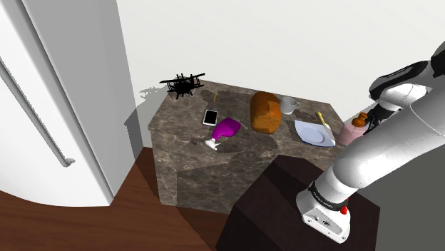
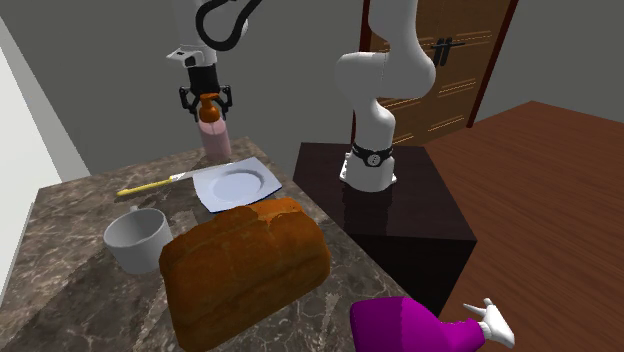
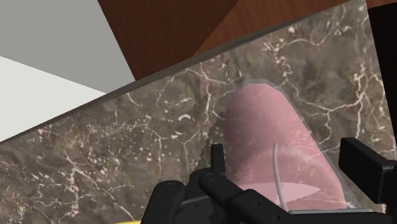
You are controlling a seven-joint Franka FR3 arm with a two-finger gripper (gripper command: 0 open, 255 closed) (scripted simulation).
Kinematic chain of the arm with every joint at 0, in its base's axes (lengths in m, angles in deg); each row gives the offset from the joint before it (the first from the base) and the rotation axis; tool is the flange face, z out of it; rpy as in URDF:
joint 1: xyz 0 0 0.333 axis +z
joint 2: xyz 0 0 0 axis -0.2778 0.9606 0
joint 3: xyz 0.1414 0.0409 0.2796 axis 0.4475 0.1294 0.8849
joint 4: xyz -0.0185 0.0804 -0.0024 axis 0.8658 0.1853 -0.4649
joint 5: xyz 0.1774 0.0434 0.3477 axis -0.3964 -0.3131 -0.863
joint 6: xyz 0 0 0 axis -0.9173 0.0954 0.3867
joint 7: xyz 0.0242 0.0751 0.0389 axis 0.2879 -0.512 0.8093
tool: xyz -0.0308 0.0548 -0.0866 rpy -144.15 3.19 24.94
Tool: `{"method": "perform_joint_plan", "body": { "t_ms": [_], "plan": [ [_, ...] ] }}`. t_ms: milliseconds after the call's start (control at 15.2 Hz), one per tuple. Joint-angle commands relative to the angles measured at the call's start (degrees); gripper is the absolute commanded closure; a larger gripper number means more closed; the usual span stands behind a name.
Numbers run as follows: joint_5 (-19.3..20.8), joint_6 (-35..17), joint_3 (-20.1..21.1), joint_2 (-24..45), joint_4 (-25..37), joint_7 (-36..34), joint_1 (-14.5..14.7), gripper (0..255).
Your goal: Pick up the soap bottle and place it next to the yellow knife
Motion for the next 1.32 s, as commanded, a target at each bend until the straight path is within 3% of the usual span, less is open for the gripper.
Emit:
{"method": "perform_joint_plan", "body": {
  "t_ms": [0, 330, 396, 726, 792, 924, 990, 1254],
  "plan": [
    [-0.2, -0.3, -0.3, 0.1, -0.5, 0.0, 0.5, 255],
    [-0.1, -0.3, -0.3, 0.1, -0.5, 0.0, 0.5, 255],
    [0.0, -0.3, 0.0, 0.0, -0.6, -0.1, 0.1, 0],
    [-0.1, -0.3, -0.3, 0.1, -0.5, 0.0, 0.5, 0],
    [1.5, 2.0, 4.5, -1.7, 0.2, -1.2, -4.0, 0],
    [4.1, 6.7, 10.9, -5.1, 1.9, -3.3, -9.3, 0],
    [4.9, 8.5, 12.7, -6.4, 2.7, -3.9, -10.6, 0],
    [5.1, 8.5, 12.6, -6.5, 2.7, -4.1, -10.4, 0]
  ]
}}
